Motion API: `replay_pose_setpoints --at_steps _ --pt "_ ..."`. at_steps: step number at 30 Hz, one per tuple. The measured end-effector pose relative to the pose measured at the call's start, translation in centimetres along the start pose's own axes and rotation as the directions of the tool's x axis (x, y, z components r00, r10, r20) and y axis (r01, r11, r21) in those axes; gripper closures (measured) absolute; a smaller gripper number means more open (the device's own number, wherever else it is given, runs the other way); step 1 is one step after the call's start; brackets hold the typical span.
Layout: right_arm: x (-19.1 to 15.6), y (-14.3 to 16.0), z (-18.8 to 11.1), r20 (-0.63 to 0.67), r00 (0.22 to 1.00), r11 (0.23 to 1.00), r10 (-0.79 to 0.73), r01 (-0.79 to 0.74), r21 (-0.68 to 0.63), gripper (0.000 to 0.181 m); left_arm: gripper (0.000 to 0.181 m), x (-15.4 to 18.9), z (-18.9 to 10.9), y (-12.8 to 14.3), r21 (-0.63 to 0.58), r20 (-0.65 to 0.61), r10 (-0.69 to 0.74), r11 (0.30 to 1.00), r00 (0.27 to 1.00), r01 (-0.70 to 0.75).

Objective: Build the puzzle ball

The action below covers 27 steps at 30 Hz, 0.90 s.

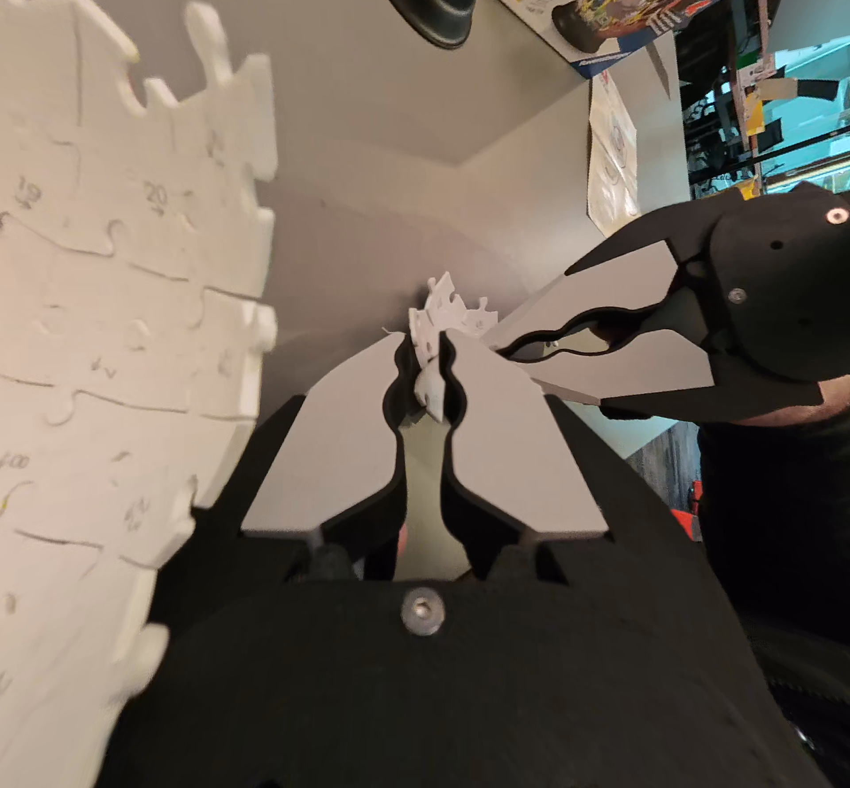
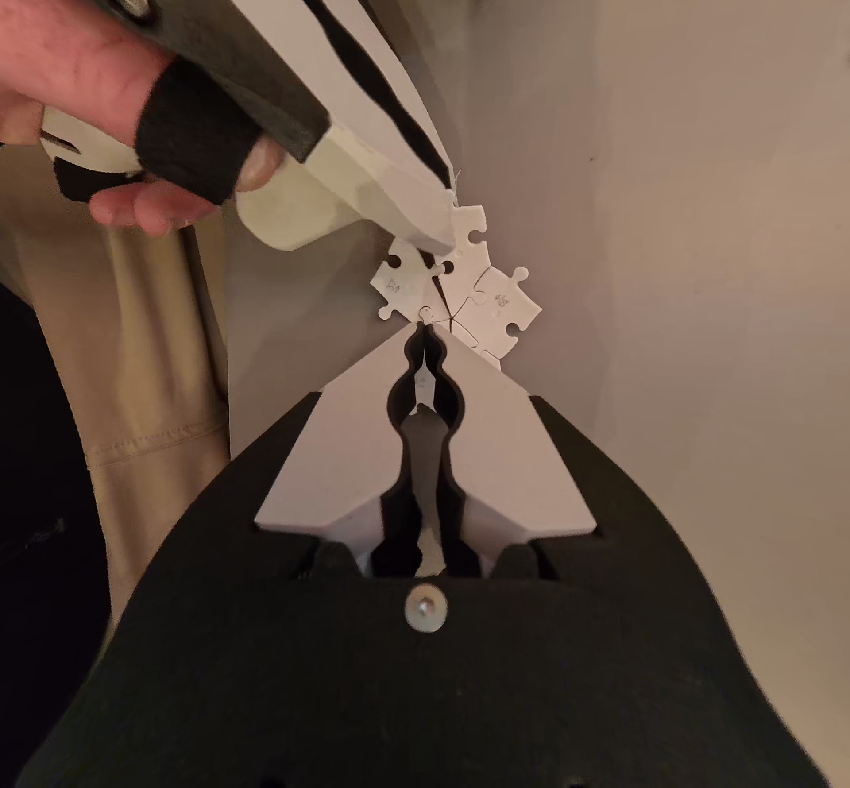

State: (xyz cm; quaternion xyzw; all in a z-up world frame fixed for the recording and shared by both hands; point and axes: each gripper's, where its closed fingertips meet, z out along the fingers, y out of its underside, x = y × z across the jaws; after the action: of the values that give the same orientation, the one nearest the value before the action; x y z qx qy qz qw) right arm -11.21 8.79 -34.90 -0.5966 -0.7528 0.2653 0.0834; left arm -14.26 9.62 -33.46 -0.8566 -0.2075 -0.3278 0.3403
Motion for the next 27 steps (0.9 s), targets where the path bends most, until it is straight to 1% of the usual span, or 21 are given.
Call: replay_pose_setpoints --at_steps 2,8,16,21,22,24,27 --pt "0.0 0.0 0.0 0.007 1.0 1.0 0.007 -0.007 0.009 0.181 0.179 -0.3 0.0 -0.1 0.005 0.011 -0.005 1.0 1.0 0.005" --pt "0.0 0.0 0.0 0.01 1.0 0.999 0.02 -0.02 0.026 0.181 0.179 -0.3 -0.2 0.3 0.003 0.027 0.025 1.0 0.999 -0.025" --pt "0.0 -0.1 0.1 0.009 1.0 0.999 0.022 -0.022 0.035 0.181 0.179 -0.6 -0.5 1.0 -0.028 0.06 0.045 0.999 0.997 -0.043" --pt "0.0 -0.1 0.1 0.007 1.0 0.999 0.022 -0.022 0.047 0.181 0.179 -0.6 -0.6 1.1 -0.036 0.047 0.005 0.999 0.999 -0.004" --pt "0.0 -0.1 0.1 0.005 1.0 0.999 0.021 -0.021 0.048 0.181 0.179 -0.6 -0.6 1.1 -0.042 0.037 -0.011 0.999 0.999 0.013" --pt "0.1 -0.1 0.1 -0.001 1.0 0.999 0.019 -0.019 0.049 0.181 0.179 -0.6 -0.7 1.3 -0.041 0.001 -0.087 0.995 0.996 0.087" --pt "0.1 -0.1 0.1 -0.001 1.0 0.998 0.02 -0.02 0.052 0.181 0.179 -0.6 -0.8 1.4 -0.045 0.005 -0.101 0.994 0.995 0.101"
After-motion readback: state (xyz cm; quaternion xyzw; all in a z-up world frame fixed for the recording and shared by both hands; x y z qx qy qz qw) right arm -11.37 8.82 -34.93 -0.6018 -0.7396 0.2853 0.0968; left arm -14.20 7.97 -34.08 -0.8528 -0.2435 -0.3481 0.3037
